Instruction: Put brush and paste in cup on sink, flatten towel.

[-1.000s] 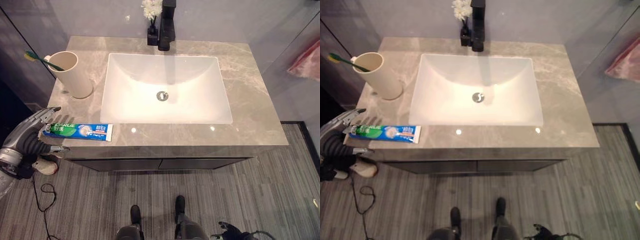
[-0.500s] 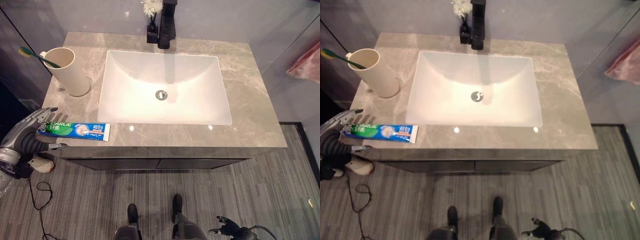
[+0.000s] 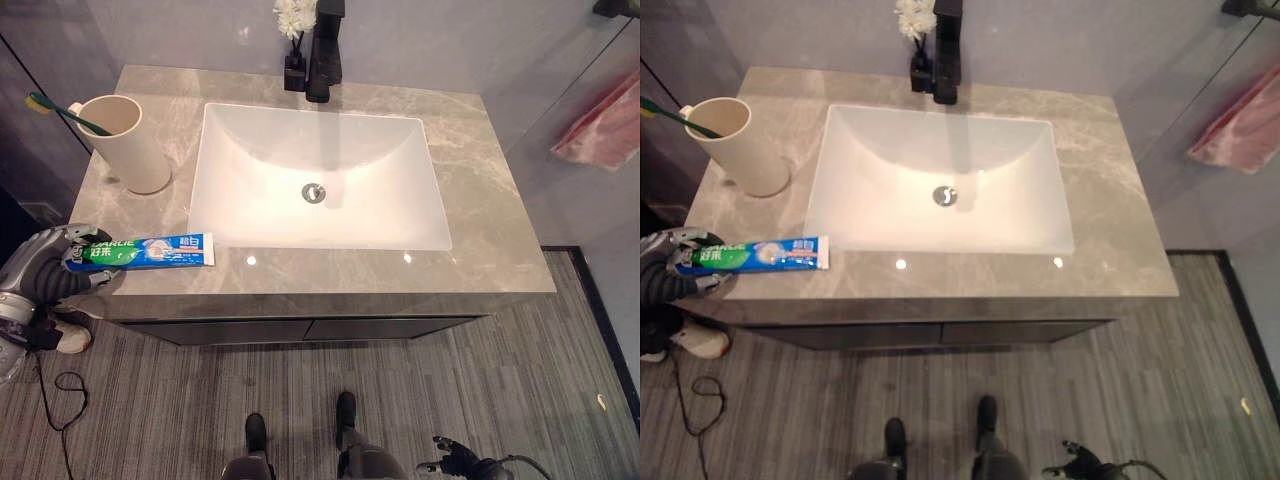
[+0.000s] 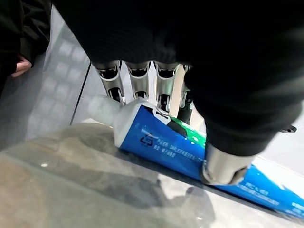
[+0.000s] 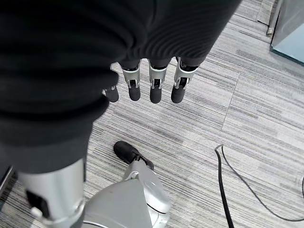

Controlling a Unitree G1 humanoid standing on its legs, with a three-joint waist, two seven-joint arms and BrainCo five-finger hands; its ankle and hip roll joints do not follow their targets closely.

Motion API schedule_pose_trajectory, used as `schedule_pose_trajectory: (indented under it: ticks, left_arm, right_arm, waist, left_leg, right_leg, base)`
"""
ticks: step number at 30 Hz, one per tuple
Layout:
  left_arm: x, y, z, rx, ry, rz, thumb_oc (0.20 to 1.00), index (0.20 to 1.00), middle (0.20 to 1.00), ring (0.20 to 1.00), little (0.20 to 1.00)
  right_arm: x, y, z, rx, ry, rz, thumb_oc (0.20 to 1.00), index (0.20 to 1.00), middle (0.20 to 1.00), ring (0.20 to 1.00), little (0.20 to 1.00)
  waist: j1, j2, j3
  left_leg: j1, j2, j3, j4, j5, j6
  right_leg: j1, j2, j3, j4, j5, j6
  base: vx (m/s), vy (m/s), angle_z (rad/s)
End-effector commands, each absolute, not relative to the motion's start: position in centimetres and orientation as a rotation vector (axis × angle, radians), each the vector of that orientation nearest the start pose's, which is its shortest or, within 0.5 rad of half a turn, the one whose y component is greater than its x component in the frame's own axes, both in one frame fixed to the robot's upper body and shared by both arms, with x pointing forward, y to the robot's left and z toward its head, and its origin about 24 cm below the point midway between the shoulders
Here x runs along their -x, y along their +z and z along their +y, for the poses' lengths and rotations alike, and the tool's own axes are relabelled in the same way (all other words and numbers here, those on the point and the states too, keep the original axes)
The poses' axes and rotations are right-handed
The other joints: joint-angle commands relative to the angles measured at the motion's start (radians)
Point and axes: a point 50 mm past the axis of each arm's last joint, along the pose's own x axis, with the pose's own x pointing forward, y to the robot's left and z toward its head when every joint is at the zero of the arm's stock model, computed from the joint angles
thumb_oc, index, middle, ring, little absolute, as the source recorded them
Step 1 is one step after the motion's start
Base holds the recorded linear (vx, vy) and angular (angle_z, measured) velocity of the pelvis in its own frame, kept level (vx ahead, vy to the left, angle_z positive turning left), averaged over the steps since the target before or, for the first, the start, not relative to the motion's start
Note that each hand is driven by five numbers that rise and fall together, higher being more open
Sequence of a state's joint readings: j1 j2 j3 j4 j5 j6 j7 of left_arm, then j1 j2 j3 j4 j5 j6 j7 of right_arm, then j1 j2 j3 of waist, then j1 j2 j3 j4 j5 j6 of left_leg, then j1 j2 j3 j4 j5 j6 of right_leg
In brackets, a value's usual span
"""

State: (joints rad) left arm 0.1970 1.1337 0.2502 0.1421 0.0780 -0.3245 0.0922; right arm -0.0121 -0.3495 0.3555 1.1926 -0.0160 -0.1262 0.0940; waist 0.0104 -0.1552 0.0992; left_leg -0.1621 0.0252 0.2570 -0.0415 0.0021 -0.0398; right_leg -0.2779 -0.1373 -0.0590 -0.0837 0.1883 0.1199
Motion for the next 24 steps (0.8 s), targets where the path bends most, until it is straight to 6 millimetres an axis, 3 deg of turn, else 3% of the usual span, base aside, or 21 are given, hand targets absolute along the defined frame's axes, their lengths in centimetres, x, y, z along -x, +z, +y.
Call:
schedule_pose_trajectory:
  ticks: [1, 4, 5, 6, 9, 13, 18, 24]
  left_arm:
    - [-22.1, 17.5, 35.8, -1.26, 0.076, -0.147, 0.592, 0.592, 0.592, 0.592, 0.592]
    - [-22.1, 17.2, 35.5, -1.322, 0.016, -0.122, 0.485, 0.485, 0.485, 0.485, 0.485]
    - [-22.1, 17.1, 35.3, -1.342, -0.01, -0.114, 0.395, 0.395, 0.395, 0.395, 0.395]
    - [-22.1, 16.8, 35.4, -1.368, -0.035, -0.087, 0.395, 0.395, 0.395, 0.395, 0.395]
    - [-22.5, 16.9, 34.6, -1.44, -0.114, -0.085, 0.2, 0.2, 0.2, 0.2, 0.2]
    - [-22.7, 16.3, 34.6, -1.489, -0.16, -0.057, 0.2, 0.2, 0.2, 0.2, 0.2]
    - [-22.8, 13.6, 34.5, -1.517, -0.213, -0.006, 0.2, 0.2, 0.2, 0.2, 0.2]
    - [-23.2, 12.9, 33.4, -1.504, -0.231, -0.041, 0.2, 0.2, 0.2, 0.2, 0.2]
  right_arm:
    - [-10.5, -15.0, -24.9, 0.484, 0.231, 1.116, 1.0, 1.0, 1.0, 1.0, 1.0]
    - [-10.5, -14.9, -25.0, 0.487, 0.231, 1.114, 1.0, 1.0, 1.0, 1.0, 1.0]
    - [-10.4, -14.9, -25.1, 0.487, 0.225, 1.115, 1.0, 1.0, 1.0, 1.0, 1.0]
    - [-10.3, -14.9, -25.2, 0.491, 0.223, 1.117, 1.0, 1.0, 1.0, 1.0, 1.0]
    - [-10.1, -14.9, -25.5, 0.484, 0.197, 1.125, 1.0, 1.0, 1.0, 1.0, 1.0]
    - [-9.6, -15.0, -25.7, 0.468, 0.175, 1.135, 1.0, 1.0, 1.0, 1.0, 1.0]
    - [-6.8, -15.5, -26.4, 0.39, 0.069, 1.22, 1.0, 1.0, 1.0, 1.0, 1.0]
    - [-4.8, -15.6, -27.6, 0.323, -0.07, 1.285, 1.0, 1.0, 1.0, 1.0, 1.0]
  waist:
    - [-0.015, 0.012, 0.005]
    - [-0.016, 0.009, 0.006]
    - [-0.015, 0.008, 0.006]
    - [-0.018, 0.007, 0.006]
    - [-0.019, 0.011, -0.005]
    - [-0.018, 0.019, -0.024]
    - [-0.034, 0.057, -0.088]
    - [-0.042, 0.073, -0.128]
  left_leg:
    - [-0.07, -0.035, -0.053, 0.043, -0.026, 0.042]
    - [-0.073, -0.029, -0.051, 0.046, -0.025, 0.042]
    - [-0.073, -0.027, -0.05, 0.046, -0.024, 0.041]
    - [-0.072, -0.024, -0.049, 0.046, -0.024, 0.039]
    - [-0.061, -0.017, -0.048, 0.041, -0.024, 0.036]
    - [-0.03, -0.013, -0.048, 0.025, -0.022, 0.034]
    - [0.065, -0.018, -0.06, -0.02, -0.016, 0.027]
    - [0.099, -0.017, -0.068, -0.034, -0.013, 0.02]
  right_leg:
    - [0.025, -0.005, 0.022, 0.008, 0.03, 0.078]
    - [0.022, -0.001, 0.025, 0.006, 0.033, 0.081]
    - [0.021, 0.001, 0.026, 0.006, 0.034, 0.082]
    - [0.021, 0.001, 0.027, 0.006, 0.034, 0.083]
    - [0.028, 0.003, 0.029, 0.008, 0.036, 0.085]
    - [0.049, 0.006, 0.034, 0.01, 0.03, 0.084]
    - [0.122, 0.009, 0.014, 0.011, -0.015, 0.076]
    - [0.157, 0.011, 0.0, 0.008, -0.034, 0.069]
  base:
    - [0.0, 0.0, 0.0]
    - [0.0, -0.01, 0.0]
    - [0.0, -0.037, -0.01]
    - [0.0, -0.037, -0.02]
    - [0.01, -0.035, -0.01]
    - [0.03, -0.011, -0.07]
    - [0.09, -0.005, -0.04]
    - [0.03, -0.011, 0.1]
